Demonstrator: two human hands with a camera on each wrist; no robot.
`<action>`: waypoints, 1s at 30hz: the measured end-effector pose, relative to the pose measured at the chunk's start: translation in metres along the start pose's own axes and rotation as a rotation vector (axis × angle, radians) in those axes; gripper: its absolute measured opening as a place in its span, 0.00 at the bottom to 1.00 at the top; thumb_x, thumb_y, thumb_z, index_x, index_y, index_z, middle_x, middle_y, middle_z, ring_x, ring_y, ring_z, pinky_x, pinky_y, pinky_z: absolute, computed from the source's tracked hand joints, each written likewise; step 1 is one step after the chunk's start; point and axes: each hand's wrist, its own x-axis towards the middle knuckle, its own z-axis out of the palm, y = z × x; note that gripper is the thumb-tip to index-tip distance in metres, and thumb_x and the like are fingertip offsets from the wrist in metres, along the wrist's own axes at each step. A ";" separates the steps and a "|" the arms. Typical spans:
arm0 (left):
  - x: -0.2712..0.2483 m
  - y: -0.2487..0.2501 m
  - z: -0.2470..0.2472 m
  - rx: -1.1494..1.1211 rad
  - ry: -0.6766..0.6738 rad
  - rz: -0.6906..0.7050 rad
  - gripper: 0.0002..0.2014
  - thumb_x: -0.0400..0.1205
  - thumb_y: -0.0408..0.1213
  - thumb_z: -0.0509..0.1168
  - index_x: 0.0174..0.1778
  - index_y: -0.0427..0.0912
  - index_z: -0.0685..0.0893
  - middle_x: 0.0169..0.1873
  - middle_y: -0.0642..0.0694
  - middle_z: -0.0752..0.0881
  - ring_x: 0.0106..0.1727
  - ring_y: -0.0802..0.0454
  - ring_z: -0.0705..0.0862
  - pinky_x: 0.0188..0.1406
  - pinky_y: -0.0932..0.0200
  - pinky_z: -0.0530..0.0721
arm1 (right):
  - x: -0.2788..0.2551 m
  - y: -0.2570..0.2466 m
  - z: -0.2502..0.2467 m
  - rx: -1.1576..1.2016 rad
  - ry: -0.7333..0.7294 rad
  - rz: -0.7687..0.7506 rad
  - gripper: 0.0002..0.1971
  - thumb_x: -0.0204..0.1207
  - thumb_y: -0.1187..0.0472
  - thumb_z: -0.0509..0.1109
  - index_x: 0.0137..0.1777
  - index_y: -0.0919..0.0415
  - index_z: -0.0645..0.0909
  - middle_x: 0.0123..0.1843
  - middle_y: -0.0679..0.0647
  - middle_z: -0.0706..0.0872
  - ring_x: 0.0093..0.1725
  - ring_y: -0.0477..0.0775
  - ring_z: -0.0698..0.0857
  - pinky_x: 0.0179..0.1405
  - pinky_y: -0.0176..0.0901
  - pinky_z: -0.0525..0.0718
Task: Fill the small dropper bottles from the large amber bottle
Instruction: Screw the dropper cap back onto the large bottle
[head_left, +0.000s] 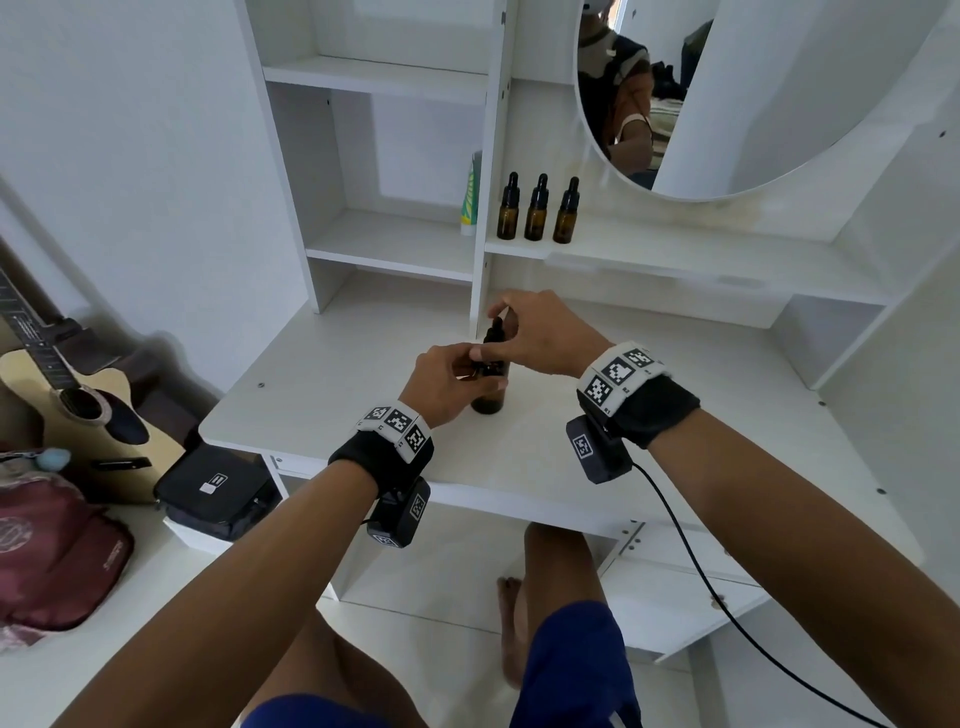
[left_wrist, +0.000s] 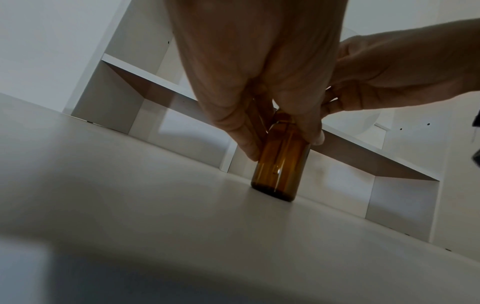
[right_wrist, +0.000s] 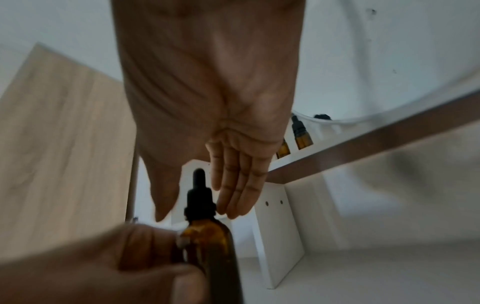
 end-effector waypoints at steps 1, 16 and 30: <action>0.000 0.000 0.000 -0.002 0.002 -0.001 0.20 0.71 0.41 0.79 0.59 0.43 0.88 0.49 0.50 0.92 0.52 0.58 0.90 0.61 0.55 0.86 | 0.000 0.001 -0.001 0.045 -0.021 -0.006 0.27 0.71 0.50 0.81 0.67 0.58 0.78 0.52 0.52 0.88 0.50 0.48 0.86 0.53 0.40 0.86; -0.001 0.000 0.001 -0.027 0.004 0.005 0.21 0.72 0.39 0.79 0.60 0.43 0.87 0.51 0.49 0.92 0.53 0.58 0.90 0.58 0.64 0.84 | 0.000 0.001 -0.009 0.083 -0.102 -0.093 0.21 0.73 0.68 0.77 0.67 0.60 0.82 0.60 0.53 0.88 0.58 0.49 0.87 0.62 0.39 0.85; -0.001 0.001 0.002 -0.005 0.011 0.008 0.23 0.72 0.41 0.79 0.63 0.44 0.87 0.52 0.49 0.91 0.53 0.57 0.89 0.58 0.65 0.84 | 0.001 0.000 -0.013 0.029 -0.134 -0.112 0.17 0.77 0.72 0.71 0.65 0.60 0.85 0.61 0.53 0.89 0.59 0.48 0.86 0.66 0.40 0.82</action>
